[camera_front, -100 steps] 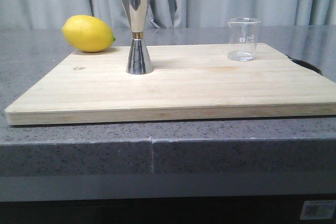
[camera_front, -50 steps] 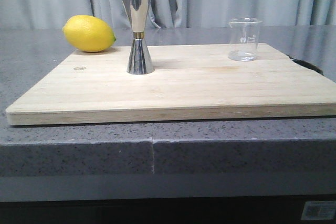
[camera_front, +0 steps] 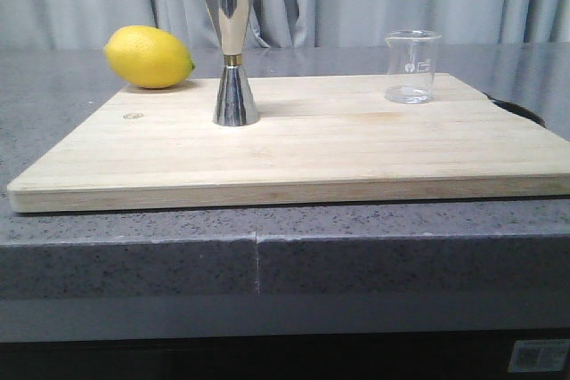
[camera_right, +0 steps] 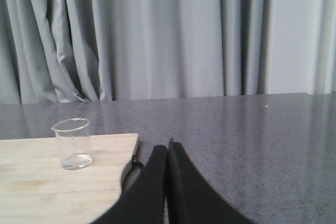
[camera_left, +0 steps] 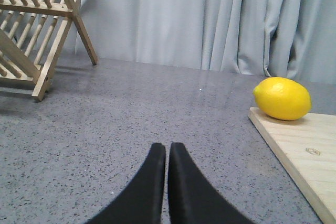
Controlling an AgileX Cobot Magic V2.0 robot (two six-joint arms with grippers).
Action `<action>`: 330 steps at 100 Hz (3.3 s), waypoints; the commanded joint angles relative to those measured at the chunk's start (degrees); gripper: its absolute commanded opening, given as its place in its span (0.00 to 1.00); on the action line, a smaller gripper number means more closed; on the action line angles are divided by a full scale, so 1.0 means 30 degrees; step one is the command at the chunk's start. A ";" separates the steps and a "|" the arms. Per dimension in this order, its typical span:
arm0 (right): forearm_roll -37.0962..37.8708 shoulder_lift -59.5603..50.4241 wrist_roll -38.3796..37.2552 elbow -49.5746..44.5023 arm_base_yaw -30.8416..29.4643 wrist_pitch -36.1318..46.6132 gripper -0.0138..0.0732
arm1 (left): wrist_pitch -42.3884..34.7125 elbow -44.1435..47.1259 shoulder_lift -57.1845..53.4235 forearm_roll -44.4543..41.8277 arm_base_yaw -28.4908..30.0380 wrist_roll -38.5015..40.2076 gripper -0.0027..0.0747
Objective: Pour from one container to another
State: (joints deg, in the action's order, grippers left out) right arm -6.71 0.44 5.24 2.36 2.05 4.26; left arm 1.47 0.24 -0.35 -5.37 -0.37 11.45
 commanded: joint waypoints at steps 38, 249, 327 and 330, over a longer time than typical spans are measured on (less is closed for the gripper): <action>-0.0360 -0.0719 -0.0111 -0.1200 -0.0880 0.2131 0.08 | -0.1405 0.0558 -0.0396 -0.0037 -0.0110 0.0128 0.01; 0.0043 -0.0719 -0.0111 -0.1200 -0.0880 -0.0024 0.08 | -0.1405 0.0558 -0.0396 -0.0037 -0.0110 0.0128 0.01; 0.0043 -0.0719 -0.0111 -0.1200 -0.0880 -0.0024 0.08 | -0.1405 0.0558 -0.0396 -0.0037 -0.0110 0.0128 0.01; 0.0043 -0.0719 -0.0111 -0.1200 -0.0880 -0.0024 0.08 | -0.1405 0.0558 -0.0396 -0.0037 -0.0110 0.0128 0.01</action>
State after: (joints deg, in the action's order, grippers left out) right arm -7.14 -0.52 4.78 -0.93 -0.27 0.00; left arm 1.54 0.24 -0.35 -5.37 -0.37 11.48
